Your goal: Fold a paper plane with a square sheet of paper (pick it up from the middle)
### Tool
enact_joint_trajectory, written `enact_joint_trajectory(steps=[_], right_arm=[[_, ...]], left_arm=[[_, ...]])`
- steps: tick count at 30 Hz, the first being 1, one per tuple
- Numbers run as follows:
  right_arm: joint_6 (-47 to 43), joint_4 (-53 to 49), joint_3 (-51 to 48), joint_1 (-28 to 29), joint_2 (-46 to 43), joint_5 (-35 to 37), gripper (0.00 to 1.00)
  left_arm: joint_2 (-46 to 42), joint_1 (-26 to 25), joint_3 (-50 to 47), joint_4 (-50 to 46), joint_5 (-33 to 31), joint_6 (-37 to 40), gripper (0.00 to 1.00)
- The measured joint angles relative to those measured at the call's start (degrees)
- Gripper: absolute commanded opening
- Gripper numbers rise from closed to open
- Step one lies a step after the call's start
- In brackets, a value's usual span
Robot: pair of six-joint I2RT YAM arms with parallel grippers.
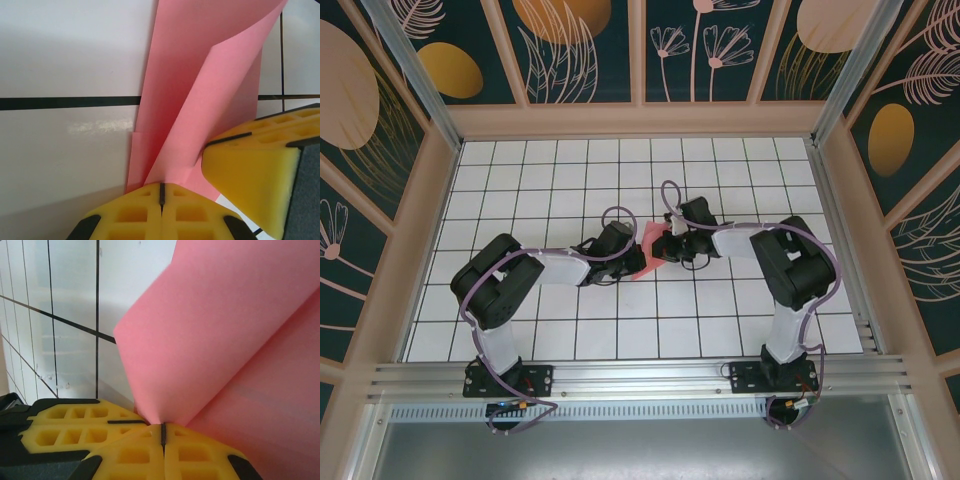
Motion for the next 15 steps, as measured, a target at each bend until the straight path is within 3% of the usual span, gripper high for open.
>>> enact_joint_trajectory(steps=[15], right_arm=[[-0.13, 1.03, 0.76, -0.7, 2.29, -0.63, 0.07]], left_arm=[[-0.15, 0.0, -0.15, 0.04, -0.24, -0.22, 0.06]])
